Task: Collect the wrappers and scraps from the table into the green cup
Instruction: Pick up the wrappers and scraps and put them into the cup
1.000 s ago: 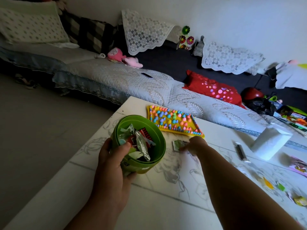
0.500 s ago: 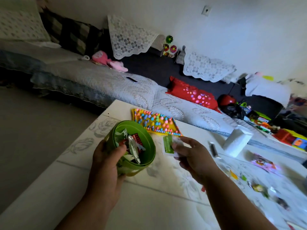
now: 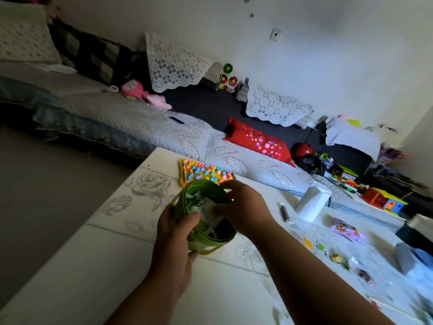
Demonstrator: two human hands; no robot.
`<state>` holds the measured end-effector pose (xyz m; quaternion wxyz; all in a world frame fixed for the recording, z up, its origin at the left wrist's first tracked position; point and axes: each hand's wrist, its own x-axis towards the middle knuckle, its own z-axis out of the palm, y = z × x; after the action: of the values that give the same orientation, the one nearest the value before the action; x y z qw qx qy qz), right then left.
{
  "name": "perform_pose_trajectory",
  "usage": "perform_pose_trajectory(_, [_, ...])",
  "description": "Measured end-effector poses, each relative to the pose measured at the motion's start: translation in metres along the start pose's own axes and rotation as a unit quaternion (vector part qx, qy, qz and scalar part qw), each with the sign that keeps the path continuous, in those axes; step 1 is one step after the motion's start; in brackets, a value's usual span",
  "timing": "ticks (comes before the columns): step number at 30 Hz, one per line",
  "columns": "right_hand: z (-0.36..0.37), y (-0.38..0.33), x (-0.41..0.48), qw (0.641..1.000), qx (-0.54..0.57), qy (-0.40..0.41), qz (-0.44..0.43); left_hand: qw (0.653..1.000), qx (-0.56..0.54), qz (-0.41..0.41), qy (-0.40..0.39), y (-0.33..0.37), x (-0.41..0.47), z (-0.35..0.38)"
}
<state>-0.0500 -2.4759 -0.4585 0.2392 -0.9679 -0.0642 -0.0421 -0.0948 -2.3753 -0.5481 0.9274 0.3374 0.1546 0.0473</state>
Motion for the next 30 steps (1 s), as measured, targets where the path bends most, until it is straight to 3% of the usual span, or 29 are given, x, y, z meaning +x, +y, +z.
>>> perform_pose_trajectory(3, [-0.001, 0.003, -0.003, 0.998, -0.009, 0.054, -0.014, 1.000, -0.003, -0.001, -0.001, 0.002, 0.003, -0.004])
perform_pose_trajectory(7, [-0.009, 0.010, -0.009, 0.997, -0.011, 0.070, -0.022, 1.000, 0.000, -0.004, 0.003, 0.001, 0.004, -0.006])
perform_pose_trajectory(11, [-0.038, 0.060, -0.026, 0.995, -0.026, 0.081, 0.054, 1.000, 0.024, -0.010, -0.007, -0.005, 0.002, 0.001])
perform_pose_trajectory(15, [-0.044, 0.140, -0.064, 0.974, -0.106, -0.071, 0.189, 0.999, 0.045, -0.021, -0.020, -0.018, -0.003, 0.012])
perform_pose_trajectory(18, [-0.020, 0.180, -0.098, 0.944, -0.152, -0.169, 0.239, 0.997, 0.059, -0.030, -0.029, -0.028, -0.005, 0.018])
perform_pose_trajectory(25, [0.014, 0.192, -0.123, 0.964, -0.049, -0.024, 0.260, 0.995, 0.081, -0.037, -0.050, -0.050, -0.012, 0.025])
perform_pose_trajectory(30, [0.012, 0.194, -0.129, 0.960, 0.035, 0.036, 0.274, 0.993, 0.097, -0.034, -0.052, -0.056, -0.010, 0.026])
